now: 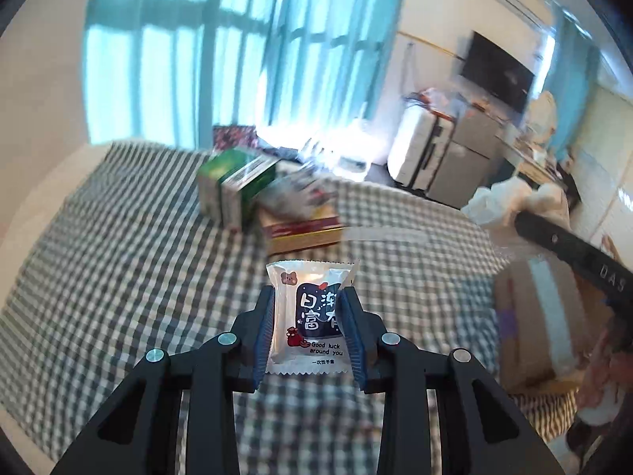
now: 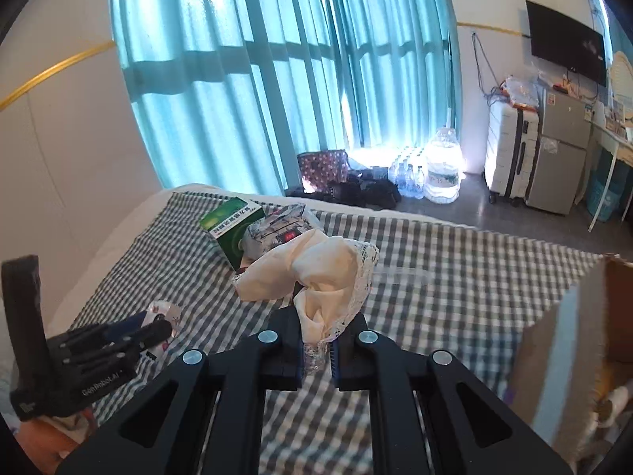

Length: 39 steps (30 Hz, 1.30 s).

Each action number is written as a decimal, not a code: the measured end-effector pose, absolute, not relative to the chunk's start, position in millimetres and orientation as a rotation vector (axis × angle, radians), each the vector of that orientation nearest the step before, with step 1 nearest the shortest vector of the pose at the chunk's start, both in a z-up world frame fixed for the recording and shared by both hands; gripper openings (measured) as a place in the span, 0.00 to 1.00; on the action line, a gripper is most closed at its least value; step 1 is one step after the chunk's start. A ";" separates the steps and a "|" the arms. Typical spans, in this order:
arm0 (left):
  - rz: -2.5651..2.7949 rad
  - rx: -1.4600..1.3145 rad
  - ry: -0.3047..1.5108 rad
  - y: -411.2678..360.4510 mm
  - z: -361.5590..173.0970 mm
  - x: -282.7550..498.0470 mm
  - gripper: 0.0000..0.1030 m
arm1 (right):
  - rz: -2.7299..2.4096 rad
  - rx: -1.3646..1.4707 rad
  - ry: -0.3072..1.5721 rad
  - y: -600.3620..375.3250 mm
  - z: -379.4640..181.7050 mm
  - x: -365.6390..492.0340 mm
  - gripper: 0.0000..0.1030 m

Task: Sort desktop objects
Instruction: 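Carry candy packet and lace cloth into the box and release both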

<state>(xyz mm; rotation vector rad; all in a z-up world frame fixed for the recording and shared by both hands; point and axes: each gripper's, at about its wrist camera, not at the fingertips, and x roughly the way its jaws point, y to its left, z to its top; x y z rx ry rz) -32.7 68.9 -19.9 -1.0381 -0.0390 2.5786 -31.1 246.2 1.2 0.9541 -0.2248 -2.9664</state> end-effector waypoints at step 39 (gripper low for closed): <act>2.198 -0.899 0.263 340.6 56.1 76.7 0.96 | -3.264 1.235 -0.547 491.2 42.1 153.3 0.72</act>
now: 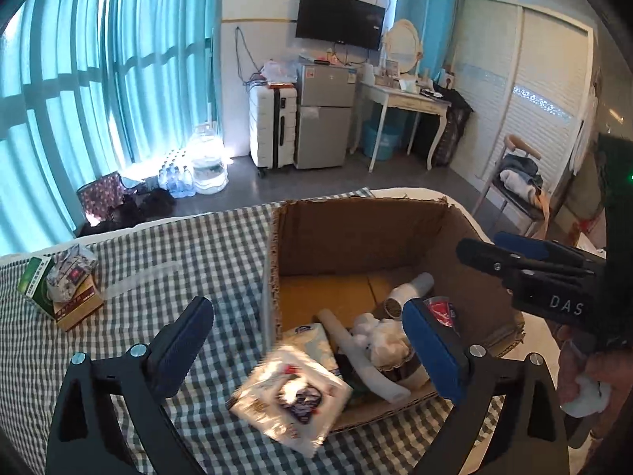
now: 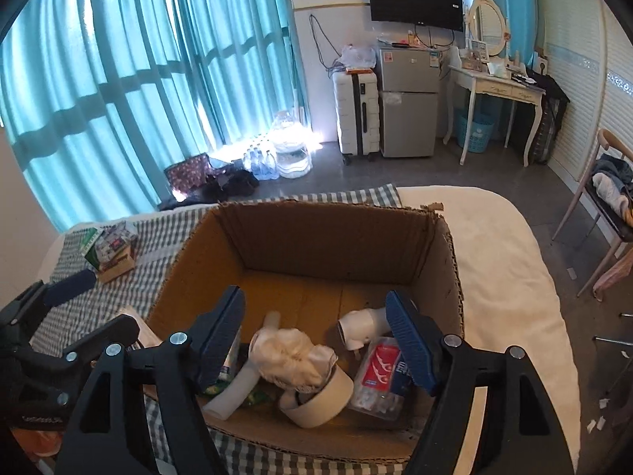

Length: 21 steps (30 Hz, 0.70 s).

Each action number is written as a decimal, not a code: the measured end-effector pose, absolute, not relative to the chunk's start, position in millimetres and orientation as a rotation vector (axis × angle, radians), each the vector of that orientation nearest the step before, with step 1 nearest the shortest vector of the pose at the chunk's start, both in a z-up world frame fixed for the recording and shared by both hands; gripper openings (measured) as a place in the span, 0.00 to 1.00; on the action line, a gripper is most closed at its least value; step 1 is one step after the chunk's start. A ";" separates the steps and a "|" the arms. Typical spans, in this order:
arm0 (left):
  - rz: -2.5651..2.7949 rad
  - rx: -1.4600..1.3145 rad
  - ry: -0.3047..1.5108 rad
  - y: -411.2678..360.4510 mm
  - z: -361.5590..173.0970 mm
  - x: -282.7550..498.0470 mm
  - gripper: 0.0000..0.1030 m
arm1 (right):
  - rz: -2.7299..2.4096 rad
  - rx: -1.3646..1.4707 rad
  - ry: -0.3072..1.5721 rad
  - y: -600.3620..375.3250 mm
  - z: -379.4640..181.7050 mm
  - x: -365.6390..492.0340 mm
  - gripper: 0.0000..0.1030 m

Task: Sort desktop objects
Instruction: 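Carry candy packet and lace cloth into the box and release both, then grasp the green medicine box with the left tool while the right tool grasps the patterned tissue pack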

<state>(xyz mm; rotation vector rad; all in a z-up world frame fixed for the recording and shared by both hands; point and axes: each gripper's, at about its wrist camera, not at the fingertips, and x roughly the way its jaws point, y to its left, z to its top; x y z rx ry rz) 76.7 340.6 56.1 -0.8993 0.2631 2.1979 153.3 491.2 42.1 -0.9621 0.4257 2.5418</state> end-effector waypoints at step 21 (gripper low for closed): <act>2.739 -1.060 0.189 55.3 31.5 -50.2 1.00 | 3.011 -0.823 0.363 279.6 36.8 11.4 0.72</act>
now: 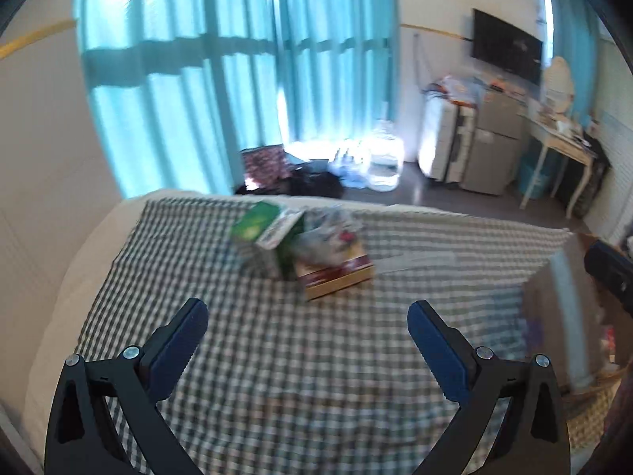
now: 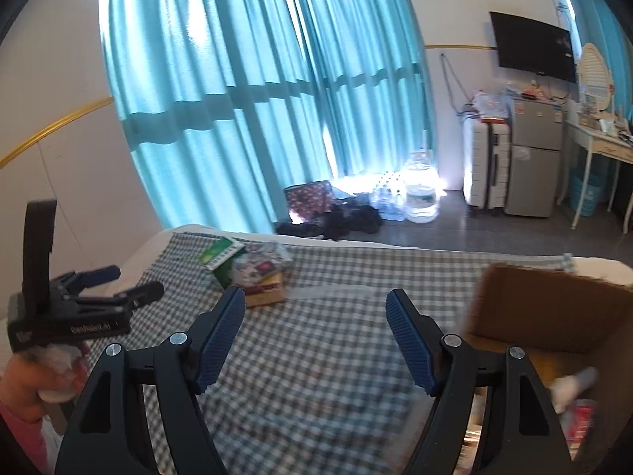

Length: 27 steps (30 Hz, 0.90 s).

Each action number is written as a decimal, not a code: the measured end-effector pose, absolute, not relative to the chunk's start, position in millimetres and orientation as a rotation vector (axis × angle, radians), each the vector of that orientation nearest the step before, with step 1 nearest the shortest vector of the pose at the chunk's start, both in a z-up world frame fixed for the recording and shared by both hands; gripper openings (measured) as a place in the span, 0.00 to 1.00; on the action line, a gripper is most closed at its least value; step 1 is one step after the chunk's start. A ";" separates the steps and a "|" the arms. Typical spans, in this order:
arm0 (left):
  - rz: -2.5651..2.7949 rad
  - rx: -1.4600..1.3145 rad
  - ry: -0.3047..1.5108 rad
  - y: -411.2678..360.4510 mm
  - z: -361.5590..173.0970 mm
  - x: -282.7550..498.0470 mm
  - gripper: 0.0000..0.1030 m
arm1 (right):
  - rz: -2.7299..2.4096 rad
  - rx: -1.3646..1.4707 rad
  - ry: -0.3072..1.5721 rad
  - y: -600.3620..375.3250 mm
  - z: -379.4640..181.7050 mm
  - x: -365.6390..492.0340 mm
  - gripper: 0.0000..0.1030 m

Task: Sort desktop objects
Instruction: 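Grasp the green medicine box with the left tool while the right tool grasps the patterned tissue pack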

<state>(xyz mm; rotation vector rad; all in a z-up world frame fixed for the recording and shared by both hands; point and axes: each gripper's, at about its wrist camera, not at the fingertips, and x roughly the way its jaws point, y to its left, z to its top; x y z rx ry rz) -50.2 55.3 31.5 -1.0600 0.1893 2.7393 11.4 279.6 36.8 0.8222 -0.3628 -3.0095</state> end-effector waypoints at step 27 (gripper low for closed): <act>2.648 -1.152 0.006 13.2 -146.9 -255.3 1.00 | -2.751 1.082 0.030 166.7 -130.7 -262.9 0.40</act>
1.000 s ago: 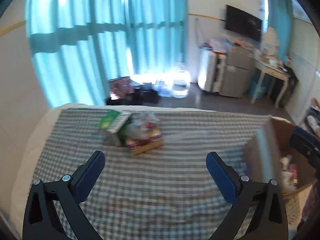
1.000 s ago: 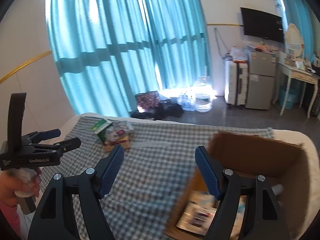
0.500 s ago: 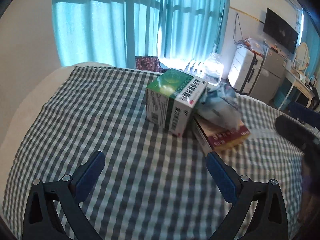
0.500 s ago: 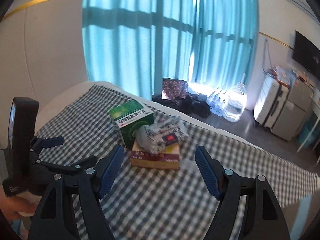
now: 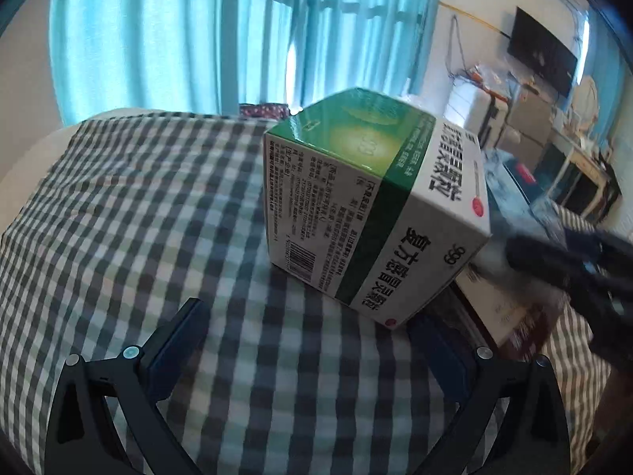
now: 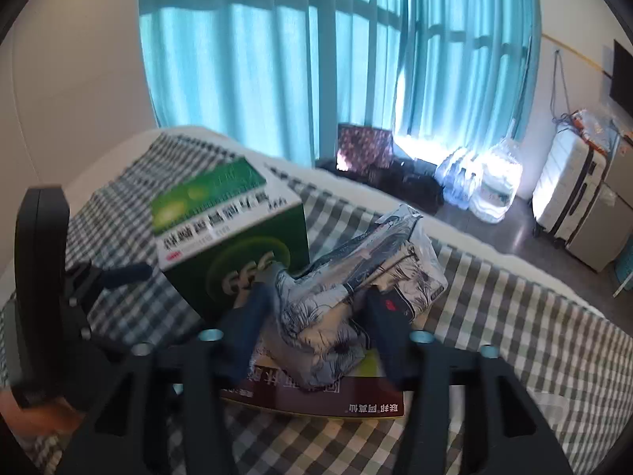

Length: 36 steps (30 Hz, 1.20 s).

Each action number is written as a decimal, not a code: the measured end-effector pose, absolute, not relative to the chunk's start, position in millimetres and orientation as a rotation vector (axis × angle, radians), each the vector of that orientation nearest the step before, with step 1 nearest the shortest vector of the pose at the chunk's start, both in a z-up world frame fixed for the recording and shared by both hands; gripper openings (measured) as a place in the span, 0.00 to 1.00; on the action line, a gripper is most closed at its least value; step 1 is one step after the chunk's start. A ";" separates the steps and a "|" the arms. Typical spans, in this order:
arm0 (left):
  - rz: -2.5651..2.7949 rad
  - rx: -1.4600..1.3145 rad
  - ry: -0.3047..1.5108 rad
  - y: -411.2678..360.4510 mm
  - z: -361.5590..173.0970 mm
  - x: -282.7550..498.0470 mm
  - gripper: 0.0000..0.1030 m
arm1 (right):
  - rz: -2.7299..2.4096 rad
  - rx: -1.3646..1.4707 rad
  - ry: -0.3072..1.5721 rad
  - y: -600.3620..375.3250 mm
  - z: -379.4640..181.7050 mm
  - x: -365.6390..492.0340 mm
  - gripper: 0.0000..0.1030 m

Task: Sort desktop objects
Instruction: 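Grasp the green medicine box with the left tool while the right tool grasps the patterned tissue pack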

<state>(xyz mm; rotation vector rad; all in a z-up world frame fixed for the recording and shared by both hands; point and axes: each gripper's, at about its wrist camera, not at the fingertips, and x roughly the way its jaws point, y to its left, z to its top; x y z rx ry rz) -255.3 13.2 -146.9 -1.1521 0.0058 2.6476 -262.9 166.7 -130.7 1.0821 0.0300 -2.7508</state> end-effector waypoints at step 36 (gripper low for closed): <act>2.398 -0.877 0.598 55.2 -84.6 -308.6 1.00 | -2.739 1.048 -0.321 217.7 -93.9 -240.2 0.15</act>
